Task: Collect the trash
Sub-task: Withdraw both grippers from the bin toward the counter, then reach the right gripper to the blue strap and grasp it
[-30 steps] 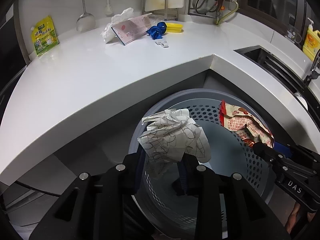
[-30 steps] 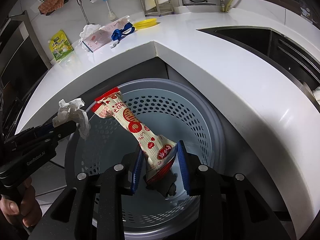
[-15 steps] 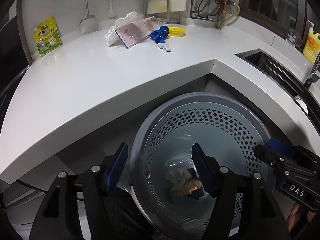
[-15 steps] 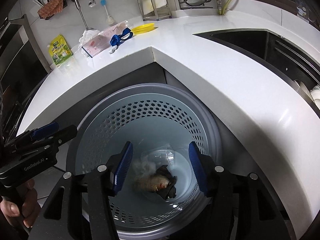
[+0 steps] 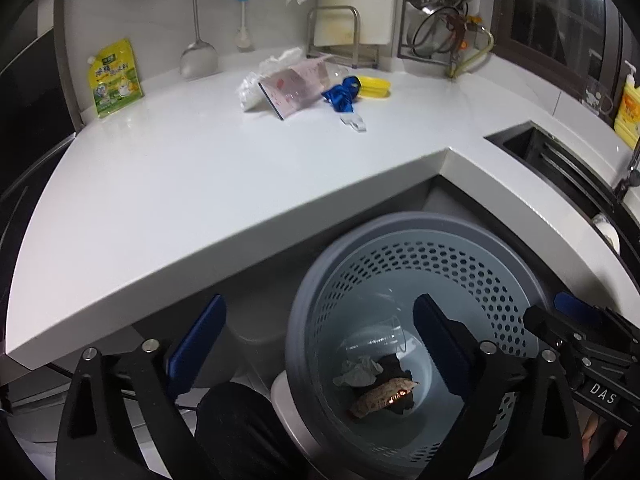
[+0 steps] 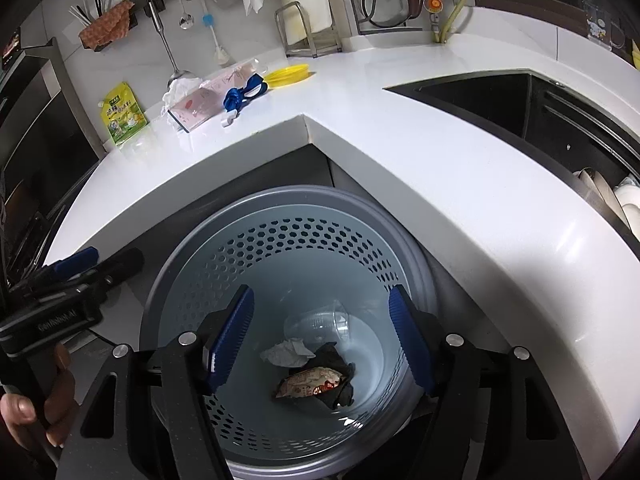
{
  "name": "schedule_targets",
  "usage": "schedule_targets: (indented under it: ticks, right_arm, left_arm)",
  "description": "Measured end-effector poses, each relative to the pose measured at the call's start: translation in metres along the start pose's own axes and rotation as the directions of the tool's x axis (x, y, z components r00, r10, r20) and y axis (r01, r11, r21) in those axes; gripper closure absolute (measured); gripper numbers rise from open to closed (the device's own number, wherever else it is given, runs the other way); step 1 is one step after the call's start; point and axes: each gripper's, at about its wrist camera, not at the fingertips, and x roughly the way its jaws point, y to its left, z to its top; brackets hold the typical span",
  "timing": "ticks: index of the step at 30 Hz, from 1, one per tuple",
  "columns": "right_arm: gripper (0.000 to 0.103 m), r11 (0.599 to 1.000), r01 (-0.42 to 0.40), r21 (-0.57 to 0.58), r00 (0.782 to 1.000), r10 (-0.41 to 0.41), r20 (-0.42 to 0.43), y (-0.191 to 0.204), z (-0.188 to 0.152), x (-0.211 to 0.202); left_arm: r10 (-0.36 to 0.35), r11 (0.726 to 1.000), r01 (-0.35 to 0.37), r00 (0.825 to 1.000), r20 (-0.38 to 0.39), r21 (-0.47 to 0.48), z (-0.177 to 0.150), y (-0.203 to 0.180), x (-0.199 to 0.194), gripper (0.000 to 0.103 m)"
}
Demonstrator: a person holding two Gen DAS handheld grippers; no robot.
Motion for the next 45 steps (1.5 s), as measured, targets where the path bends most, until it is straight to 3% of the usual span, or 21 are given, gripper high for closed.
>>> schedule_targets:
  ticks: [13,45]
  right_arm:
    - [0.034,1.000,-0.021,-0.011,1.000,0.021,0.007,0.010,0.011,0.003]
    - [0.028,0.998,-0.029,-0.064,0.998,0.033,0.048,0.042,0.116,0.045]
  left_arm:
    - [0.000,0.999,0.002,0.999,0.045,-0.044,0.019,0.021,-0.007,0.007]
    - [0.074,0.988,-0.055,0.989,0.126,-0.143,0.102,0.082,0.013,0.006]
